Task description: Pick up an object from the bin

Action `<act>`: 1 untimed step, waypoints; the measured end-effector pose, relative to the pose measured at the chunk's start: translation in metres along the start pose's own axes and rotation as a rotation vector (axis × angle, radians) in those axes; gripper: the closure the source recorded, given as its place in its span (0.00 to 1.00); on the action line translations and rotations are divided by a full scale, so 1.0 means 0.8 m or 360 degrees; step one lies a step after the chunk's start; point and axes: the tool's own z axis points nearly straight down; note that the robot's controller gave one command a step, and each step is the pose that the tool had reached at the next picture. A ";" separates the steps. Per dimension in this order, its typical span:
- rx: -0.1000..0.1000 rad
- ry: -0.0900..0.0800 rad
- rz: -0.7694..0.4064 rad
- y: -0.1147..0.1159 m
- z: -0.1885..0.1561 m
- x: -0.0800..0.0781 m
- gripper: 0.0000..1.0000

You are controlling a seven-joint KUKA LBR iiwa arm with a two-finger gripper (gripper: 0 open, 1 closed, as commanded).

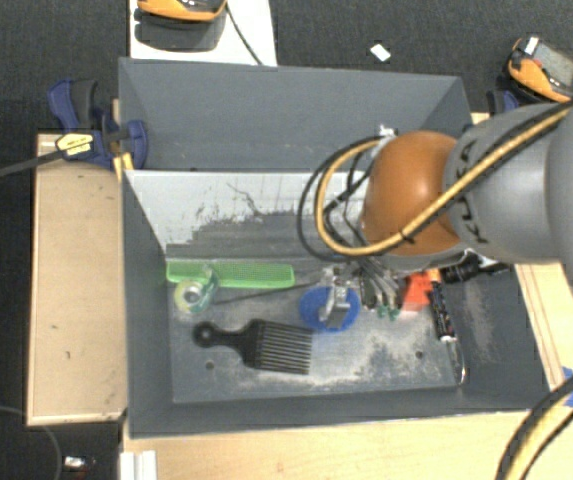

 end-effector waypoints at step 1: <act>0.0001 0.0006 -0.0004 0.000 -0.039 0.001 1.00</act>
Offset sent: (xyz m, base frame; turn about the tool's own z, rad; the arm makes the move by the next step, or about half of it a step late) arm -0.0010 -0.0003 0.0784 -0.0010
